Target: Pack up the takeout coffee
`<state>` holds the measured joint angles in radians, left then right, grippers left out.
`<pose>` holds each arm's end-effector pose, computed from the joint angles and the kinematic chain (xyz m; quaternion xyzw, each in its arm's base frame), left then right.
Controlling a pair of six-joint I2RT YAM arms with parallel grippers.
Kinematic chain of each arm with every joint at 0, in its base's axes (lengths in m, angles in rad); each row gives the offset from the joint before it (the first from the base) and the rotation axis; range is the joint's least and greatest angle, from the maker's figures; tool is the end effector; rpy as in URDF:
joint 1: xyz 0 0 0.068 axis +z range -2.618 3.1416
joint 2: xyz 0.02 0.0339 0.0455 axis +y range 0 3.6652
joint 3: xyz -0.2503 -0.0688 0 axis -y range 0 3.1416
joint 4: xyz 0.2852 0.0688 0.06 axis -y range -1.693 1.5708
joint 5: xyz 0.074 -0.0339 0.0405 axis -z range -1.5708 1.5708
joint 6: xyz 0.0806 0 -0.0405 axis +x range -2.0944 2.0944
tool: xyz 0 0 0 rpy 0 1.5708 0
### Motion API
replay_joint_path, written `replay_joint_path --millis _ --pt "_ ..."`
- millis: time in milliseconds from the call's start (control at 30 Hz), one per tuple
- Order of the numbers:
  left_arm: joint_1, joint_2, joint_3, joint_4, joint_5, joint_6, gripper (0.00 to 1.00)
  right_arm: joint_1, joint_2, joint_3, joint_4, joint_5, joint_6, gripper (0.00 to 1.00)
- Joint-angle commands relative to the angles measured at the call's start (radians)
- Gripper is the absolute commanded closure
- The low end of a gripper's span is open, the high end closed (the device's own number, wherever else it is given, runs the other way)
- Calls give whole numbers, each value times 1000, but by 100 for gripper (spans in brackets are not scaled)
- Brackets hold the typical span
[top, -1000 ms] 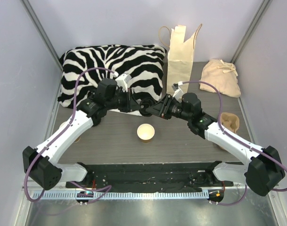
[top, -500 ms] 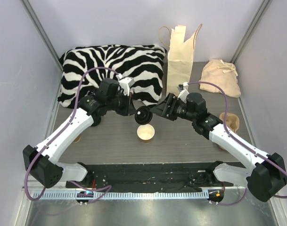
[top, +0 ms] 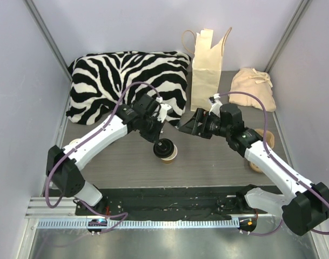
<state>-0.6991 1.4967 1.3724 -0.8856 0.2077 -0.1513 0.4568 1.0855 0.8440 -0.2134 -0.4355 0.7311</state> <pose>0.2750 -0.2529 0.2578 0.2861 0.9124 -0.2043 0.2097 0.2781 0.1746 0.2603 -0.0001 0.8362 0.4412 0.3258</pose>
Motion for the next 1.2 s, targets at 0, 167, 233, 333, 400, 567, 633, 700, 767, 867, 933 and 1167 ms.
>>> replay_joint_path --millis 0,167,233,333,400,567,633,700,767,867,933,1167 --pt "-30 74 103 -102 -73 70 100 -13 1 63 -87 -8 -134 15" --pt "-56 109 120 -92 -91 72 100 -40 17 38 -123 -57 -153 15" --pt "-68 125 123 -85 -102 68 100 -37 24 18 -119 -68 -156 15" --pt "-79 134 119 -70 -119 64 100 -40 34 -3 -113 -77 -171 16" --pt "-80 138 119 -53 -123 59 100 -40 42 -13 -103 -83 -190 16" --pt "-94 161 119 -32 -151 52 100 -40 62 -36 -78 -112 -190 17" --pt "-96 162 108 -18 -149 47 100 -40 71 -42 -72 -120 -188 17" --pt "-97 163 99 -1 -148 36 100 -40 76 -46 -58 -126 -188 17" --pt "-96 165 82 13 -143 27 100 -40 82 -59 -46 -134 -185 18" --pt "-99 168 70 33 -151 16 100 -40 91 -80 -12 -147 -170 18" --pt "-99 172 71 37 -156 18 100 -40 94 -94 6 -149 -164 20" --pt "-105 166 65 11 -153 27 100 -40 108 -98 11 -158 -174 20"
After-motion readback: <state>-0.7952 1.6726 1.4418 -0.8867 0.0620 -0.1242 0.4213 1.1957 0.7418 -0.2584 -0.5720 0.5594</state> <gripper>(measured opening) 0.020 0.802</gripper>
